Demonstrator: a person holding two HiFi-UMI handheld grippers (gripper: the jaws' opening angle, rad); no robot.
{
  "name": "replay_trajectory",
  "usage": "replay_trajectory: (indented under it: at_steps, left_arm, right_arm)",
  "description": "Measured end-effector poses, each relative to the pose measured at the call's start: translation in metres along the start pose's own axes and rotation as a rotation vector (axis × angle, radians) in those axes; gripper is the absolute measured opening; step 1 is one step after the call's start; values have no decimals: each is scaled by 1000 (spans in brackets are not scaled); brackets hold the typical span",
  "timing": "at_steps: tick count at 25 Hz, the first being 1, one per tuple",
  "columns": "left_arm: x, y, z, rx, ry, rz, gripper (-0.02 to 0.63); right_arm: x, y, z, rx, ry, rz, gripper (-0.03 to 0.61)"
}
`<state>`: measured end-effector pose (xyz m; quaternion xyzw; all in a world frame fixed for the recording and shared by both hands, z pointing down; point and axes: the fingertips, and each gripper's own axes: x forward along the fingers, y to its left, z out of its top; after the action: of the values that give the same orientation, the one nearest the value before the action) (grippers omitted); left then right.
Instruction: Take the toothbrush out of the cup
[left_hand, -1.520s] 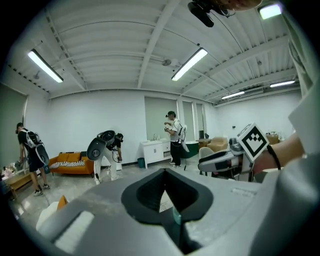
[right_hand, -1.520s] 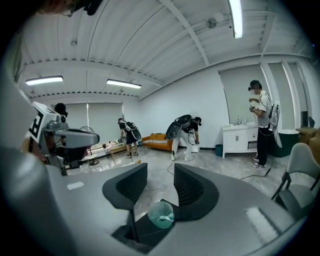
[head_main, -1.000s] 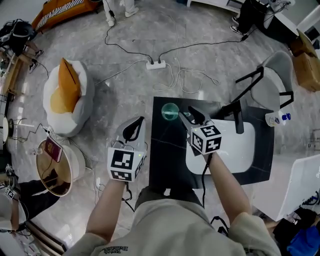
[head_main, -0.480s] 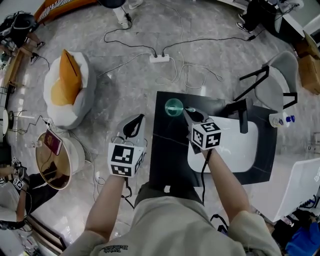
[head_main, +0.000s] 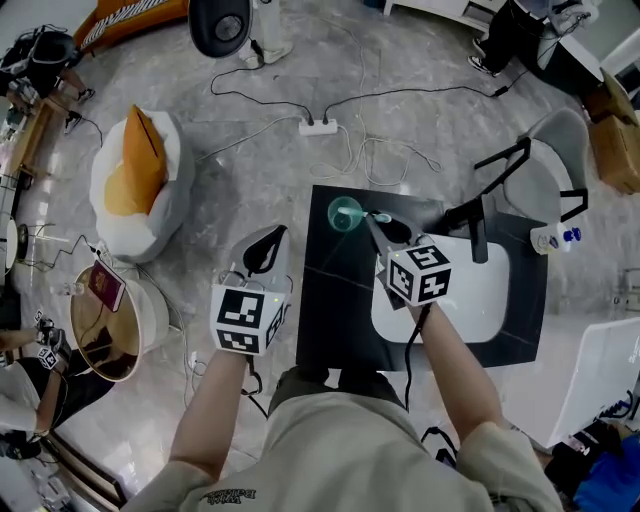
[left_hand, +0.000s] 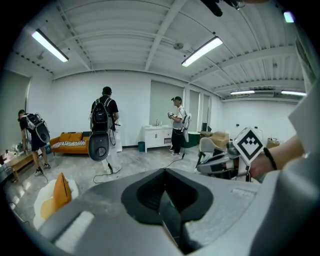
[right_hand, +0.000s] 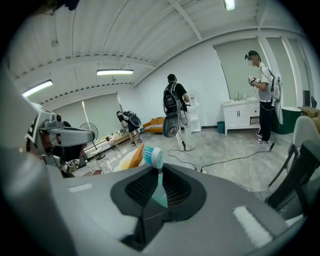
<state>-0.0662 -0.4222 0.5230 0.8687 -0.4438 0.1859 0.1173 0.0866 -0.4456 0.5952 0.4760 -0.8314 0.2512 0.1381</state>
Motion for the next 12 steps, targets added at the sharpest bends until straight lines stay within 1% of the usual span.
replay_trajectory:
  at_steps: [6, 9, 12]
  left_arm:
    - [-24, -4, 43, 119, -82, 38, 2]
    - [-39, -7, 68, 152, -132, 52, 2]
    - [-55, -12, 92, 201, -179, 70, 2]
  right_arm:
    - [-53, 22, 57, -56, -107, 3, 29]
    - [-84, 36, 84, -97, -159, 7, 28]
    - [-112, 48, 108, -140, -203, 10, 28]
